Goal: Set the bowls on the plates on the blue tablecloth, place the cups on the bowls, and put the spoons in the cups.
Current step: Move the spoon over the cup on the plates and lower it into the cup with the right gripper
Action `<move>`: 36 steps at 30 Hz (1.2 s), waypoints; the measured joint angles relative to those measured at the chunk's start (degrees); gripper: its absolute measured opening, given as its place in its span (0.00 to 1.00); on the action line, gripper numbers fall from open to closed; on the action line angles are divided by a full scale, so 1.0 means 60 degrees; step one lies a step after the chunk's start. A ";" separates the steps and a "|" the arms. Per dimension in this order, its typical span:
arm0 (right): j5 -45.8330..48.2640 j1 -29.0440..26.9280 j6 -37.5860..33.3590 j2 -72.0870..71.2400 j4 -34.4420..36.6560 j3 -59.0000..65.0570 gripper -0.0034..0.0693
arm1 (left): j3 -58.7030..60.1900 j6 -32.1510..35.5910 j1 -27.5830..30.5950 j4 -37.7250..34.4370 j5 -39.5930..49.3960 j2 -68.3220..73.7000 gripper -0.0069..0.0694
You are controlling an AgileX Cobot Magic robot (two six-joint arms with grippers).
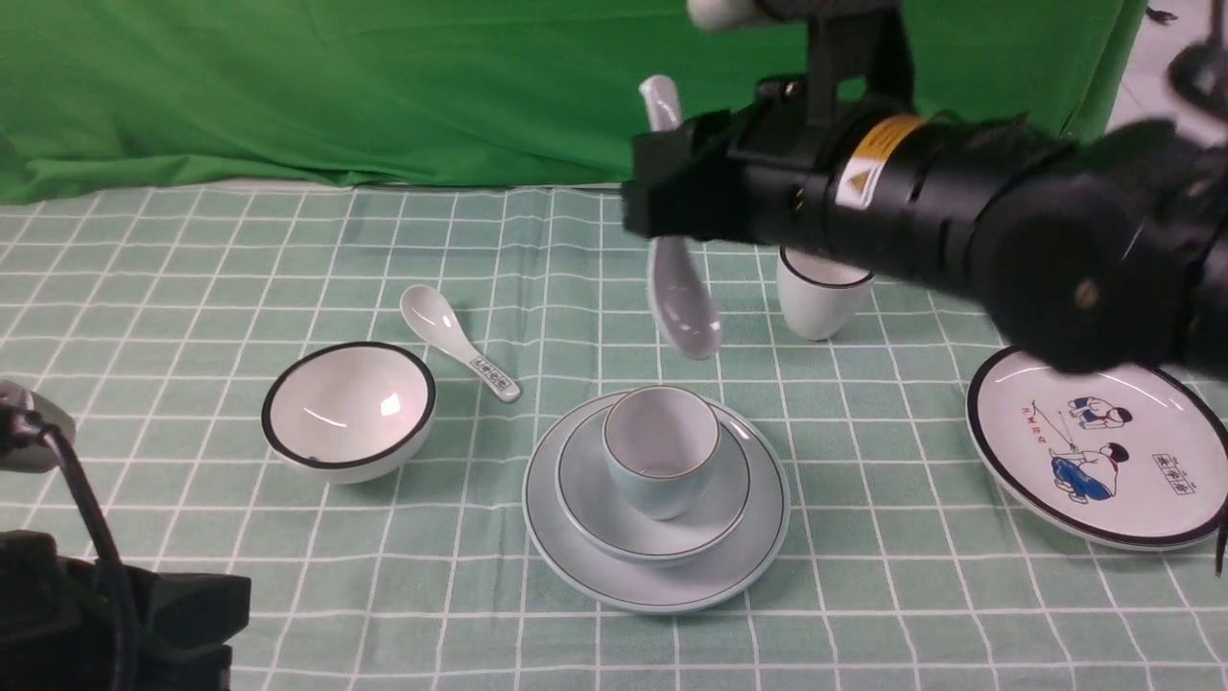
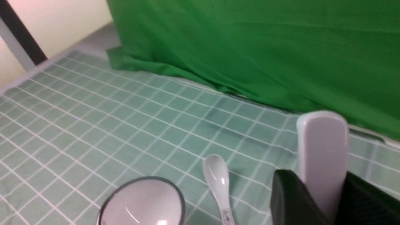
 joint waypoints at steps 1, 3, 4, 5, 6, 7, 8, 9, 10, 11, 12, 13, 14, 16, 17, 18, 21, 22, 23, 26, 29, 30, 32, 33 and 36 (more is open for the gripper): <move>-0.0902 0.0214 -0.0103 0.0216 0.0000 0.0428 0.28 | 0.0000 0.0000 0.0000 0.0025 0.0000 0.0000 0.10; -0.1588 0.0324 -0.0241 0.0506 0.0000 0.0703 0.28 | 0.0000 0.0000 0.0000 0.0056 0.0000 0.0000 0.10; -0.1869 0.0338 -0.0280 0.0623 0.0000 0.0795 0.28 | 0.0000 0.0000 0.0000 0.0069 0.0000 0.0000 0.10; -0.1986 0.0349 -0.0293 0.0723 -0.0008 0.0889 0.28 | 0.0000 0.0000 0.0000 0.0077 0.0000 0.0000 0.10; -0.2206 0.0349 -0.0314 0.0841 -0.0008 0.0976 0.28 | 0.0000 0.0000 0.0000 0.0100 0.0000 0.0000 0.10; -0.2206 0.0349 -0.0314 0.0876 0.0000 0.1012 0.28 | 0.0000 0.0000 0.0000 0.0100 0.0000 0.0000 0.10; -0.2378 0.0349 -0.0325 0.0935 0.0000 0.1103 0.28 | 0.0000 0.0000 0.0000 0.0183 0.0000 0.0000 0.10; -0.2464 0.0349 -0.0351 0.1001 0.0000 0.1184 0.28 | 0.0000 0.0000 0.0000 0.0277 0.0000 0.0000 0.10; -0.2560 0.0349 -0.0417 0.1042 0.0000 0.1281 0.28 | 0.0000 0.0000 0.0000 0.0395 0.0000 0.0000 0.10; -0.2618 0.0349 -0.0417 0.1114 0.0000 0.1352 0.28 | 0.0000 0.0000 0.0000 0.0475 0.0000 0.0000 0.10; -0.2670 0.0349 -0.0548 0.1159 0.0000 0.1417 0.28 | 0.0000 0.0000 0.0000 0.0520 0.0000 0.0000 0.10; -0.2739 0.0349 -0.0842 0.1259 0.0000 0.1474 0.28 | 0.0000 0.0000 0.0000 0.0562 0.0000 0.0000 0.10; -0.2837 0.0349 -0.1010 0.1355 0.0000 0.1522 0.28 | 0.0000 0.0000 0.0000 0.0599 0.0000 0.0000 0.10; -0.2990 0.0349 -0.1148 0.1525 0.0054 0.1626 0.28 | 0.0000 0.0000 0.0000 0.0679 0.0000 0.0000 0.10; -0.3087 0.0349 -0.1188 0.1584 0.0074 0.1694 0.28 | 0.0000 0.0000 0.0000 0.0701 0.0000 0.0000 0.10; -0.3198 0.0349 -0.1196 0.1659 0.0084 0.1764 0.28 | 0.0000 0.0000 0.0000 0.0727 0.0000 0.0000 0.10; -0.3712 0.0349 -0.1289 0.1765 0.0105 0.1969 0.28 | 0.0000 0.0000 0.0000 0.0726 0.0000 0.0000 0.10; -0.3840 0.0349 -0.1308 0.1771 0.0116 0.1994 0.28 | 0.0000 0.0000 0.0000 0.0737 0.0000 0.0000 0.10; -0.3948 0.0338 -0.1320 0.1781 0.0116 0.2018 0.28 | 0.0000 0.0000 0.0000 0.0745 0.0000 0.0000 0.10; -0.4077 0.0308 -0.1329 0.1789 0.0123 0.2082 0.28 | 0.0000 0.0000 0.0000 0.0754 0.0000 0.0000 0.10; -0.4118 0.0308 -0.1329 0.1800 0.0138 0.2091 0.30 | 0.0000 0.0020 0.0000 0.0754 0.0000 0.0000 0.10; -0.4140 0.0308 -0.1329 0.1809 0.0138 0.2091 0.33 | 0.0000 0.0019 0.0000 0.0772 0.0000 0.0000 0.10; -0.4140 0.0308 -0.1329 0.1820 0.0138 0.2091 0.40 | 0.0000 0.0011 0.0000 0.0793 0.0000 0.0000 0.10; -0.4140 0.0308 -0.1329 0.1820 0.0138 0.2091 0.44 | 0.0000 0.0011 0.0000 0.0793 0.0000 0.0000 0.10; -0.4014 0.0308 -0.1329 0.1820 0.0146 0.2091 0.51 | 0.0000 0.0011 0.0000 0.0793 0.0000 0.0000 0.10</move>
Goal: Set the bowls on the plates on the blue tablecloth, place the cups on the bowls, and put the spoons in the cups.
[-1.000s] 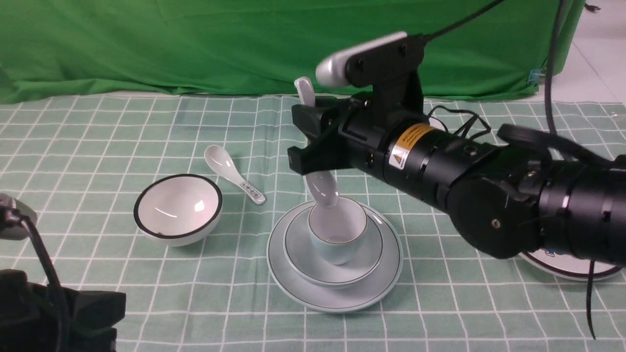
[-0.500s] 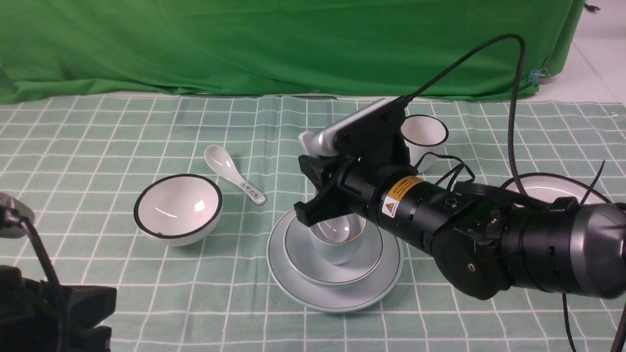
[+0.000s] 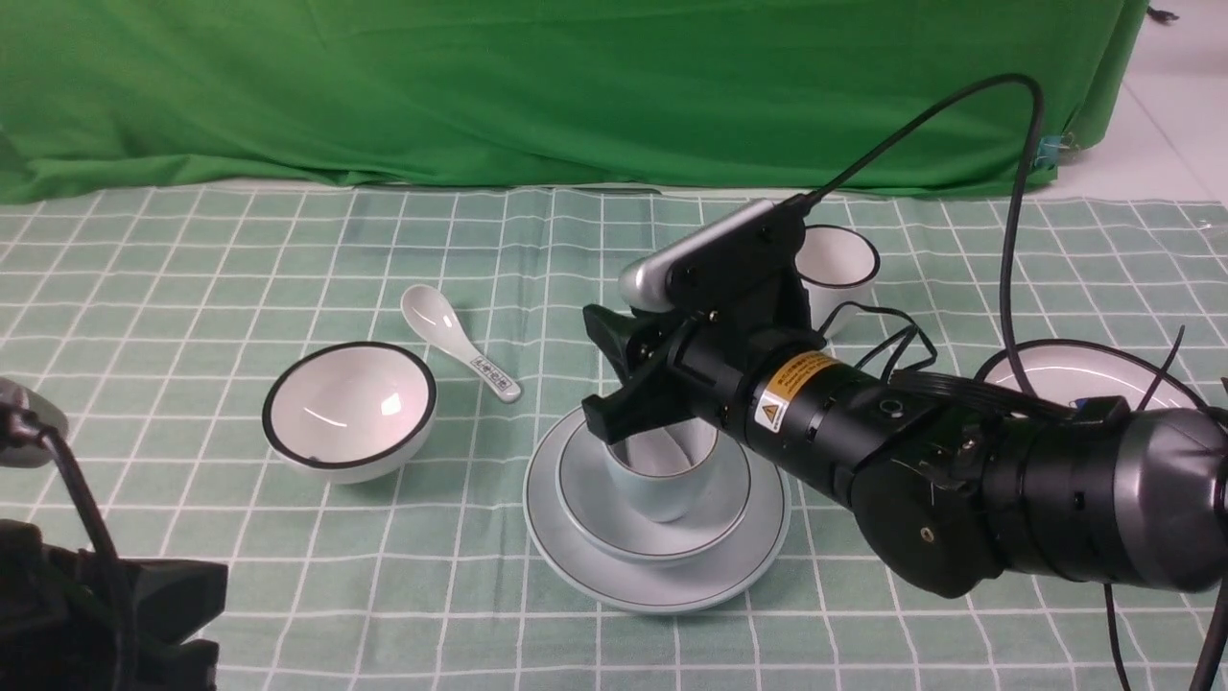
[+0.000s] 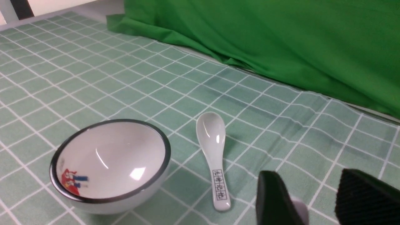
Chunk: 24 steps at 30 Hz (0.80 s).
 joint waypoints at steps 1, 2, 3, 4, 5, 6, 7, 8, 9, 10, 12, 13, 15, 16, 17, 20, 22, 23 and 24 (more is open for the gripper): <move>0.0045 0.0000 0.0000 0.0000 0.0000 0.0000 0.51 | 0.0000 0.0000 0.0000 0.0000 0.0000 0.0000 0.10; 0.0326 0.0000 0.0000 -0.0040 0.0000 0.0000 0.51 | 0.0000 0.0000 0.0000 0.0000 0.0000 0.0000 0.10; 0.0710 0.0000 0.0000 -0.0144 0.0000 0.0000 0.51 | 0.0000 0.0000 0.0000 0.0000 0.0000 0.0000 0.10; 0.1347 -0.0002 -0.0072 -0.0376 0.0000 0.0000 0.49 | 0.0000 0.0000 0.0000 0.0000 0.0000 0.0000 0.10; 0.1826 -0.0010 -0.0228 -0.0606 0.0020 0.0000 0.47 | 0.0000 0.0000 0.0000 0.0000 0.0019 0.0000 0.10; 0.2215 -0.0019 -0.0379 -0.0815 0.0024 0.0000 0.44 | 0.0000 0.0000 0.0000 0.0000 0.0018 0.0000 0.10; 0.3106 -0.0036 -0.0868 -0.1333 0.0024 0.0000 0.37 | 0.0000 0.0000 0.0000 0.0000 0.0038 0.0000 0.10; 0.3940 -0.0093 -0.1224 -0.1848 0.0024 0.0000 0.31 | 0.0000 0.0000 0.0000 0.0000 0.0041 0.0000 0.10; 0.4796 -0.0193 -0.1484 -0.2425 0.0024 -0.0009 0.25 | 0.0000 0.0000 0.0000 0.0000 0.0041 0.0000 0.10; 0.5642 -0.0353 -0.1615 -0.2946 0.0024 -0.0009 0.20 | 0.0000 0.0000 0.0000 0.0000 0.0041 0.0000 0.10; 0.6662 -0.0693 -0.1707 -0.3901 0.0024 -0.0009 0.13 | 0.0000 0.0000 0.0000 0.0000 0.0031 0.0000 0.10; 0.7476 -0.1077 -0.1584 -0.4902 0.0024 -0.0009 0.10 | 0.0000 0.0000 0.0000 0.0000 0.0031 0.0000 0.10; 0.8444 -0.1856 -0.1215 -0.6324 -0.0010 -0.0009 0.07 | 0.0000 0.0000 0.0000 0.0000 0.0022 0.0000 0.10; 0.8834 -0.2282 -0.1075 -0.7040 -0.0064 -0.0009 0.07 | 0.0000 0.0000 0.0000 0.0000 0.0000 0.0000 0.10; 0.9174 -0.2717 -0.0957 -0.7751 -0.0129 -0.0009 0.07 | 0.0000 0.0000 0.0000 0.0000 -0.0022 0.0000 0.10; 0.9630 -0.3623 -0.0747 -0.9252 -0.0198 0.0096 0.07 | 0.0000 -0.0009 0.0000 0.0000 -0.0042 0.0000 0.10; 0.9741 -0.4471 -0.0393 -1.1018 -0.0216 0.0583 0.08 | 0.0000 -0.0159 0.0000 0.0000 -0.0120 0.0000 0.10; 0.9741 -0.4577 -0.0359 -1.1297 -0.0216 0.0693 0.08 | 0.0000 -0.0186 0.0000 0.0000 -0.0119 0.0000 0.10; 0.9732 -0.4891 -0.0198 -1.2252 -0.0216 0.1075 0.08 | 0.0000 -0.0210 0.0000 0.0000 -0.0147 0.0000 0.10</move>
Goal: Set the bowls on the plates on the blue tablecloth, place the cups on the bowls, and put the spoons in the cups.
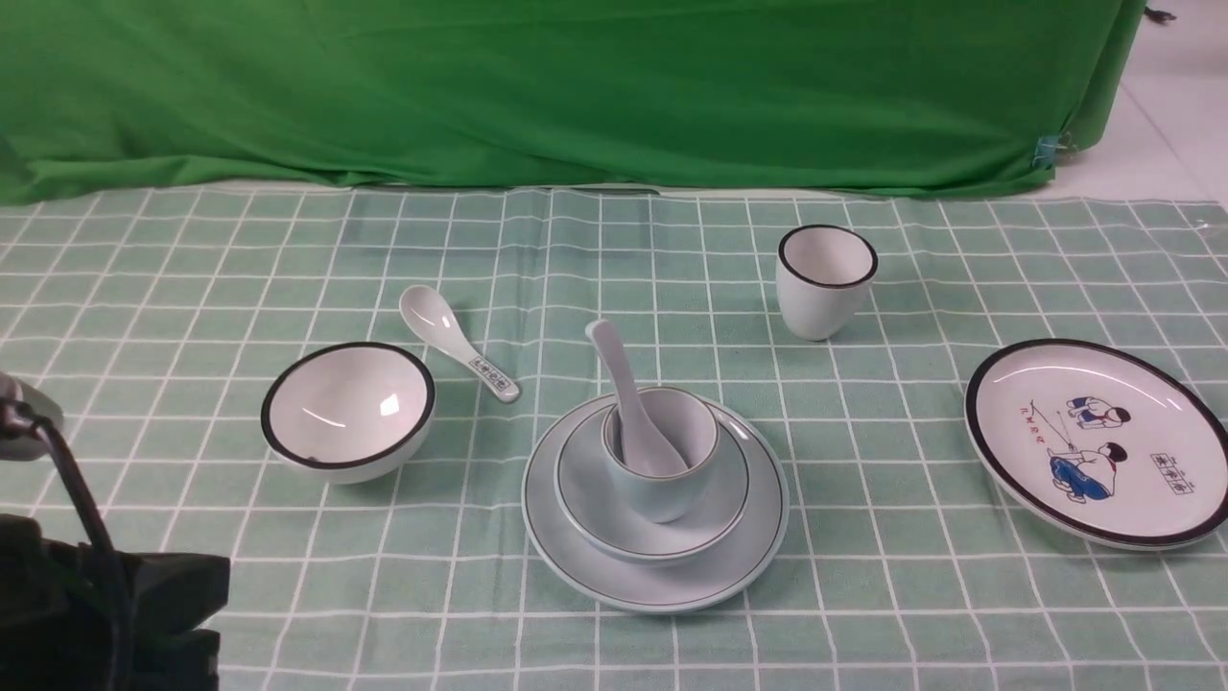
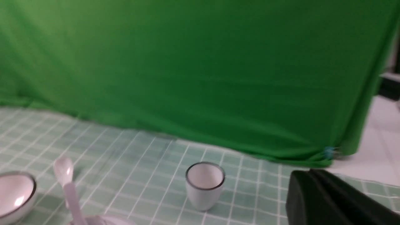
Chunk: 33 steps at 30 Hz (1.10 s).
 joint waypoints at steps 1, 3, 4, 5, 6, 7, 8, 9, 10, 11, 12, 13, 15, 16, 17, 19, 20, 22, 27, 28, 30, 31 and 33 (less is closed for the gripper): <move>-0.0078 -0.0216 0.0142 -0.0791 0.0000 0.0527 0.08 | 0.0000 -0.0008 0.0000 0.0000 -0.0020 0.0000 0.10; -0.0262 -0.0428 0.0442 -0.1806 0.0000 0.1203 0.08 | 0.0000 -0.0008 0.0000 0.0000 -0.0079 0.0000 0.10; -0.0496 -0.0565 0.0716 -0.2638 0.0000 0.1904 0.08 | 0.0000 -0.0018 0.0000 0.0000 -0.0109 0.0000 0.10; -0.0541 -0.0575 0.0745 -0.2860 0.0000 0.1988 0.08 | 0.0000 -0.0018 0.0000 0.0000 -0.0124 0.0000 0.10; -0.0845 -0.0628 0.0878 -0.3403 0.0000 0.2500 0.08 | 0.0000 -0.0026 0.0000 0.0000 -0.0148 0.0000 0.10; -0.1014 -0.0647 0.0960 -0.3892 0.0000 0.2745 0.08 | 0.0000 -0.0037 0.0000 0.0000 -0.0177 0.0000 0.10; -0.1266 -0.0648 0.0997 -0.4161 0.0000 0.3057 0.08 | 0.0000 -0.0037 0.0000 0.0000 -0.0199 0.0000 0.10; -0.1782 -0.0648 0.1035 -0.4578 0.0000 0.3602 0.08 | 0.0000 -0.0037 0.0000 -0.0009 -0.0224 0.0000 0.10; -0.2163 -0.0648 0.1035 -0.4720 0.0011 0.3839 0.09 | 0.0000 -0.0037 0.0000 -0.0064 -0.0240 0.0000 0.10; -0.2361 -0.0648 0.1041 -0.4747 0.0011 0.3987 0.09 | 0.0000 -0.0037 0.0000 -0.0159 -0.0203 -0.0019 0.10; -0.2626 -0.0648 0.1041 -0.4691 0.0011 0.4124 0.10 | 0.0000 -0.0037 0.0000 -0.0367 -0.0069 -0.0081 0.10; -0.2658 -0.0648 0.1041 -0.4664 0.0011 0.4147 0.11 | 0.0000 -0.0037 0.0000 -0.0367 -0.0069 -0.0081 0.10; -0.2920 -0.0648 0.1041 -0.4545 0.0011 0.4179 0.14 | 0.0049 -0.0008 0.0000 -0.0603 0.0249 -0.0375 0.10; -0.2920 -0.0648 0.1041 -0.4535 0.0011 0.4182 0.14 | 0.0049 -0.0008 0.0000 -0.0618 0.0291 -0.0450 0.10; -0.2962 -0.0648 0.1041 -0.4525 0.0022 0.4201 0.16 | 0.0133 -0.0008 0.0000 -0.0644 0.0275 -0.0727 0.10; -0.2997 -0.0648 0.1041 -0.4522 0.0022 0.4219 0.18 | 0.0265 -0.0008 0.0000 -0.0681 0.0132 -0.1291 0.10; -0.2997 -0.0648 0.1031 -0.4513 0.0022 0.4219 0.19 | 0.0304 -0.0008 0.0000 -0.0674 0.0058 -0.1433 0.10; -0.3008 -0.0648 0.1031 -0.4502 0.0022 0.4230 0.20 | 0.0495 -0.0008 0.0000 -0.0673 -0.0282 -0.2359 0.10; -0.2941 -0.0648 0.1031 -0.4502 0.0022 0.4230 0.22 | 0.0605 -0.0021 0.0000 -0.0523 -0.0746 -0.3476 0.10; -0.2932 -0.0648 0.1031 -0.4502 0.0022 0.4230 0.23 | 0.0605 -0.0021 0.0000 -0.0512 -0.0838 -0.3546 0.10; -0.2932 -0.0648 0.1031 -0.4502 0.0022 0.4230 0.24 | 0.0605 -0.0021 0.0000 -0.0503 -0.0987 -0.3617 0.10; -0.2932 -0.0648 0.1031 -0.4502 0.0022 0.4230 0.25 | 0.0613 -0.0012 0.0000 -0.0503 -0.0987 -0.3617 0.10; -0.2932 -0.0648 0.1031 -0.4502 0.0022 0.4230 0.26 | 0.0613 -0.0012 0.0000 -0.0500 -0.0987 -0.3617 0.10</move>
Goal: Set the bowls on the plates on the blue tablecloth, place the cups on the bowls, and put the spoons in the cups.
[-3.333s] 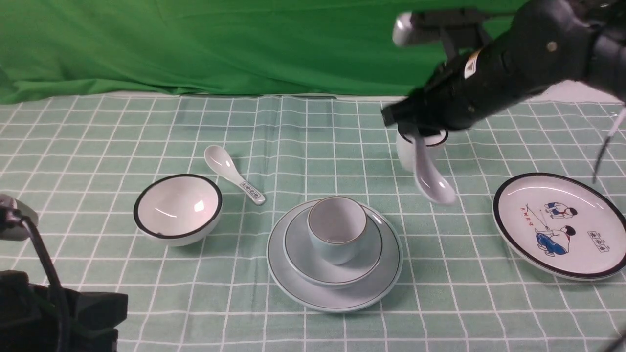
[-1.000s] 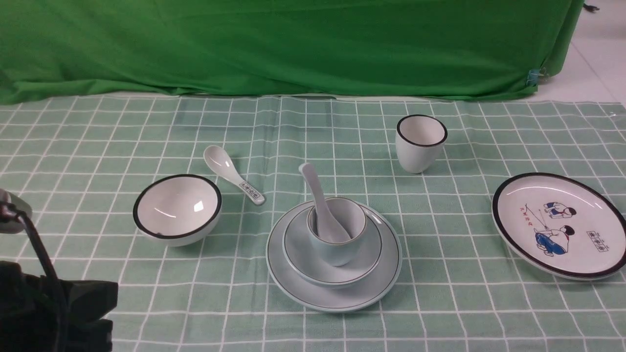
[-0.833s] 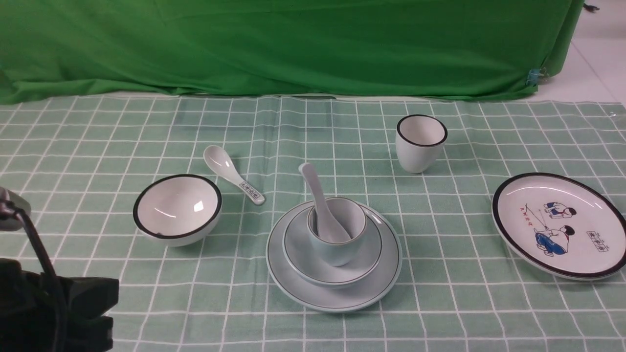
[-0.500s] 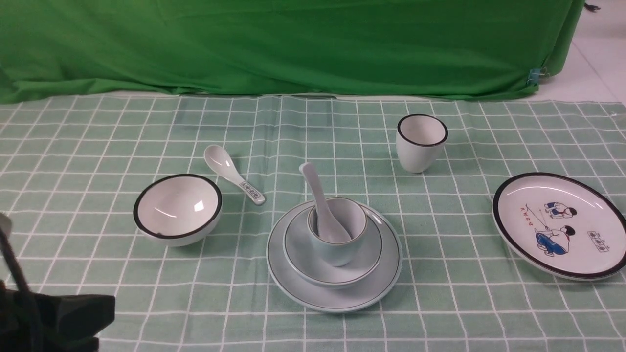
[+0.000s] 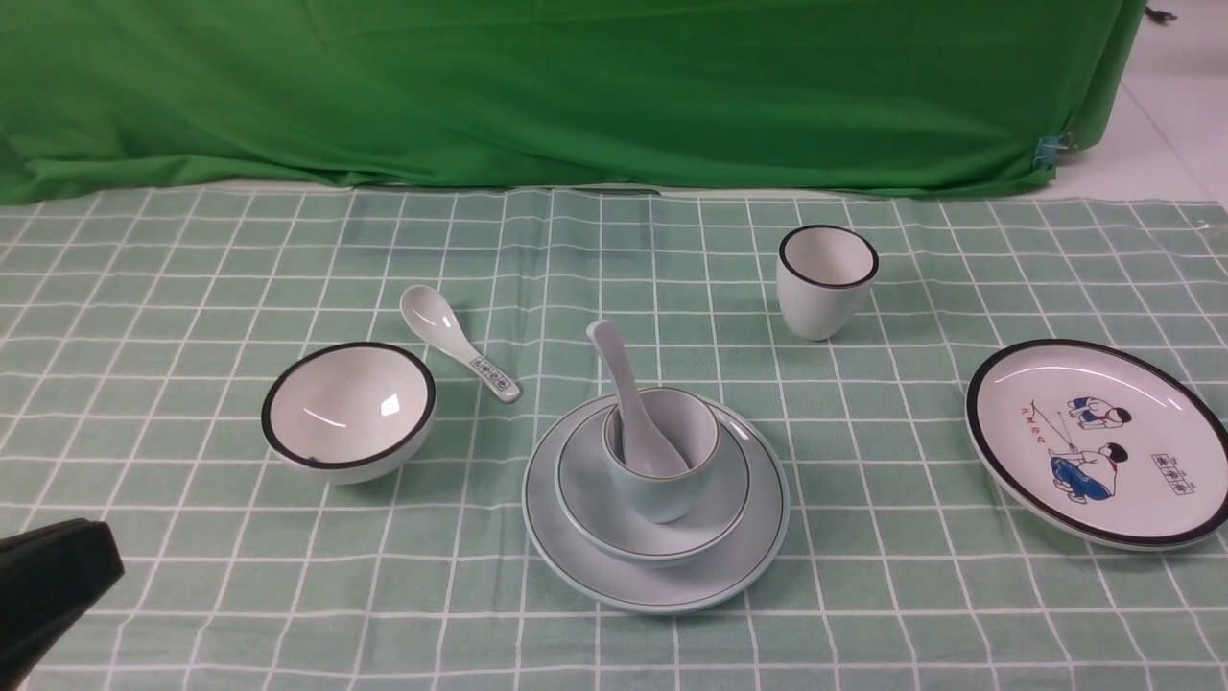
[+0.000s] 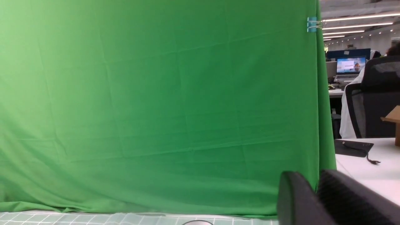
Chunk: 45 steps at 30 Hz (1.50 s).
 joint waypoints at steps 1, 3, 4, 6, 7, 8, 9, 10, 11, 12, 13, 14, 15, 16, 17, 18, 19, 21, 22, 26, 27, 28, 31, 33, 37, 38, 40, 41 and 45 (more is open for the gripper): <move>0.0000 0.0000 0.0000 0.0000 0.0000 0.0000 0.26 | 0.0000 0.0000 0.0000 0.0000 0.0000 0.0000 0.11; 0.0000 0.0000 0.0000 0.0000 0.0000 0.0000 0.26 | 0.0000 0.0000 0.0000 0.0000 0.0000 0.0000 0.11; 0.0000 0.0000 0.0000 0.0000 0.0000 0.0000 0.27 | 0.0000 0.0000 0.0000 0.0009 0.0000 0.0000 0.11; 0.0000 0.0000 0.0000 0.0000 0.0000 0.0000 0.27 | 0.0000 0.0000 0.0000 0.0009 0.0000 0.0000 0.11; 0.0000 0.0000 0.0000 0.0000 0.0000 0.0000 0.27 | 0.0000 0.0076 0.0000 0.0071 -0.0018 0.0000 0.11; 0.0000 0.0000 0.0000 0.0000 0.0000 0.0000 0.27 | 0.0000 0.0111 0.0000 0.0096 -0.0028 0.0000 0.11; 0.0000 0.0000 0.0000 0.0000 0.0000 0.0000 0.27 | 0.0002 0.0213 0.0000 0.0137 -0.0070 0.0000 0.11; 0.0000 0.0000 0.0000 0.0000 0.0000 0.0000 0.28 | 0.0042 0.0320 0.0000 0.0190 -0.0206 0.0000 0.11; 0.0000 0.0000 0.0000 0.0000 0.0000 0.0000 0.28 | 0.0092 0.0467 0.0000 0.0225 -0.0381 0.0000 0.11; 0.0000 0.0000 0.0000 0.0000 0.0000 0.0000 0.28 | 0.0147 0.0590 0.0029 0.0269 -0.0621 0.0000 0.11; 0.0000 0.0000 0.0000 0.0000 0.0000 0.0000 0.29 | 0.0221 0.0745 0.0067 0.0269 -0.0811 -0.0021 0.11; 0.0000 0.0000 0.0000 0.0000 0.0000 0.0000 0.29 | 0.0390 0.1061 0.0318 0.0163 -0.1362 -0.0072 0.11; 0.0000 0.0000 0.0000 0.0000 0.0000 0.0000 0.29 | 0.0592 0.1378 0.0624 -0.0004 -0.1823 -0.0146 0.11; 0.0000 0.0000 0.0000 0.0000 0.0000 0.0000 0.30 | 0.0592 0.1378 0.0624 -0.0004 -0.1823 -0.0146 0.11; 0.0000 0.0000 0.0000 0.0000 0.0000 0.0000 0.30 | 0.0796 0.1728 0.0928 -0.0193 -0.2199 -0.0250 0.11; 0.0007 0.0000 0.0000 0.0000 0.0000 0.0000 0.31 | 0.1552 0.2349 0.1936 -0.0795 -0.3182 -0.0602 0.11; 0.0007 0.0000 0.0000 0.0000 0.0000 0.0000 0.31 | 0.1632 0.2398 0.1936 -0.0795 -0.3182 -0.0650 0.11; 0.0007 0.0000 0.0000 0.0000 0.0000 0.0000 0.31 | 0.2567 0.2820 0.2985 -0.1262 -0.3916 -0.1256 0.11; 0.0007 0.0000 0.0000 0.0000 0.0000 0.0000 0.32 | 0.2828 0.2912 0.3342 -0.1399 -0.4106 -0.1444 0.11; 0.0018 0.0000 0.0000 0.0000 0.0000 0.0000 0.33 | 0.4238 0.3250 0.4593 -0.1862 -0.4386 -0.2439 0.11; 0.0003 0.0000 0.0000 0.0000 0.0000 0.0000 0.33 | 0.4493 0.3276 0.4732 -0.1883 -0.4410 -0.2494 0.11; 0.0003 0.0000 0.0000 0.0000 0.0000 0.0000 0.33 | 0.4771 0.3285 0.4790 -0.1883 -0.4362 -0.2523 0.11; 0.0018 0.0000 0.0000 0.0000 0.0000 0.0008 0.34 | 0.4942 0.3300 0.4652 -0.1746 -0.4273 -0.2535 0.11; 0.0026 0.0000 0.0012 0.0000 0.0000 0.0008 0.34 | 0.4942 0.3350 0.4447 -0.1658 -0.4333 -0.2538 0.11; 0.0026 0.0000 0.0012 0.0000 0.0000 0.0008 0.34 | 0.4942 0.3508 0.4307 -0.1558 -0.4131 -0.2538 0.11; 0.0026 0.0000 0.0012 0.0000 0.0000 0.0008 0.34 | 0.4942 0.3543 0.4307 -0.1558 -0.4030 -0.2538 0.11; 0.0026 0.0000 0.0012 0.0000 0.0000 0.0008 0.35 | 0.4942 0.3598 0.4307 -0.1558 -0.3920 -0.2538 0.11; 0.0026 0.0000 0.0012 0.0000 0.0000 0.0008 0.35 | 0.4942 0.3656 0.4307 -0.1558 -0.3690 -0.2538 0.11; 0.0026 0.0000 0.0012 0.0000 0.0000 0.0008 0.36 | 0.4942 0.3732 0.4307 -0.1550 -0.3482 -0.2538 0.11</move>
